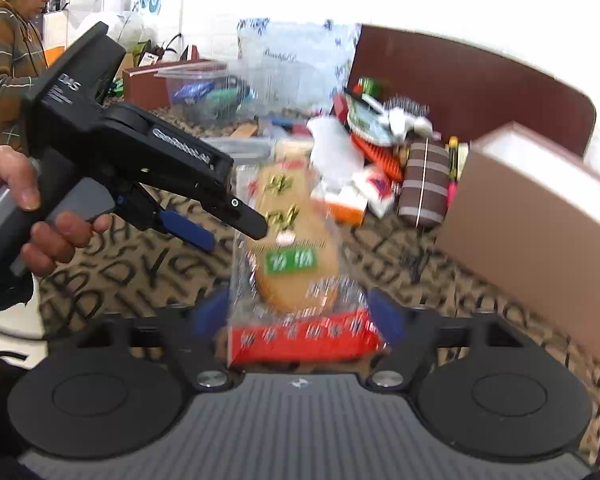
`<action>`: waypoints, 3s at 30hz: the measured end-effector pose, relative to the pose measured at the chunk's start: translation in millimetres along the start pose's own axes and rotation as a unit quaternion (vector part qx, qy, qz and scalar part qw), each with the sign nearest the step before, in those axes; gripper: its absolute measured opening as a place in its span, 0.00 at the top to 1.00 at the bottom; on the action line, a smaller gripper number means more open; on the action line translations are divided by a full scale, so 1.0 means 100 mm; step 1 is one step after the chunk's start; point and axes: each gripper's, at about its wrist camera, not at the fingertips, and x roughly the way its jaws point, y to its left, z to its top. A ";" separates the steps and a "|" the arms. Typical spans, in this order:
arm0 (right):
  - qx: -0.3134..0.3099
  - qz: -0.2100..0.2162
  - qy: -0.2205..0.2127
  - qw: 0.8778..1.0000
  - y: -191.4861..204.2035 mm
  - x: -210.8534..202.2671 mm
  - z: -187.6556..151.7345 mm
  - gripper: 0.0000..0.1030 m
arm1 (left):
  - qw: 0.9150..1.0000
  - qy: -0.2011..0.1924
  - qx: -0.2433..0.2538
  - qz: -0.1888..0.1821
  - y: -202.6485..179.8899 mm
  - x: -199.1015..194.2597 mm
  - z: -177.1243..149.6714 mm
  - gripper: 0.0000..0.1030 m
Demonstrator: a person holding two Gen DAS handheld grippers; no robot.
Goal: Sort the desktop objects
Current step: 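Grasp the packaged insole with the right tool while the left tool grasps the floral packet, then carry the insole with the right tool into the box while the left tool carries the floral packet there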
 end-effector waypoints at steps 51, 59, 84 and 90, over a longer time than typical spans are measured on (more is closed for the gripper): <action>0.044 0.027 0.028 0.998 -0.20 0.27 0.18 0.43 | 0.989 -0.037 0.069 -0.127 -0.33 0.05 0.89 0.75; 0.035 -0.033 -0.038 0.998 -0.47 -0.19 0.30 0.43 | 0.974 -0.074 0.097 -0.188 -1.00 -0.12 1.05 0.75; -0.070 -0.218 -0.016 0.973 -2.22 -0.43 0.40 0.43 | 0.952 -0.055 0.123 -0.274 -2.70 1.05 1.41 0.70; -0.066 -0.222 0.028 0.972 -2.60 -0.07 0.36 0.43 | 0.964 -0.029 0.102 -0.244 -2.65 1.51 1.48 0.68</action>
